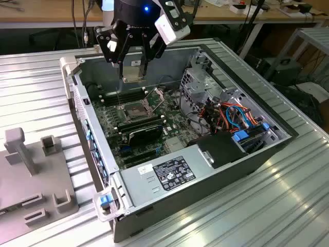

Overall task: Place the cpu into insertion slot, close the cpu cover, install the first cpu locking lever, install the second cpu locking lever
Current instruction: 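Place the cpu into insertion slot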

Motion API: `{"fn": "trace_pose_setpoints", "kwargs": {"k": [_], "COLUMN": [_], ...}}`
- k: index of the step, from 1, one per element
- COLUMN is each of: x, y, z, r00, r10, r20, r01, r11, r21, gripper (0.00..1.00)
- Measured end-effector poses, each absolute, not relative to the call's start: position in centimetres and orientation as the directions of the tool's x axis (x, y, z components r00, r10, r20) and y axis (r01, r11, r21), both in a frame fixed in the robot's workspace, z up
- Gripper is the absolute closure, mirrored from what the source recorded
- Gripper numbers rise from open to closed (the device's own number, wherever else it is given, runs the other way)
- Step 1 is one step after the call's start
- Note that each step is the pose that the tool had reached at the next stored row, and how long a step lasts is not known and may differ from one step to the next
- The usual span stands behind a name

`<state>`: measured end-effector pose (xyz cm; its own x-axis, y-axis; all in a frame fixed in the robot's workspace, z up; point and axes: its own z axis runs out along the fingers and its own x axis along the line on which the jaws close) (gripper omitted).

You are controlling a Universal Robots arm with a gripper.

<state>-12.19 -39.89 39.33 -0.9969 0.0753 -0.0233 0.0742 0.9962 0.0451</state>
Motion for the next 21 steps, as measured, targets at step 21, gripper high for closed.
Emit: {"fn": "trace_pose_setpoints", "kwargs": {"k": [21], "x": [-11.49], "y": [-39.88], "z": [39.32], "r00": [-0.997], "r10": [0.076], "r20": [-0.023], "r01": [0.075], "r11": [0.996], "r21": [0.045], "gripper": [0.45]}}
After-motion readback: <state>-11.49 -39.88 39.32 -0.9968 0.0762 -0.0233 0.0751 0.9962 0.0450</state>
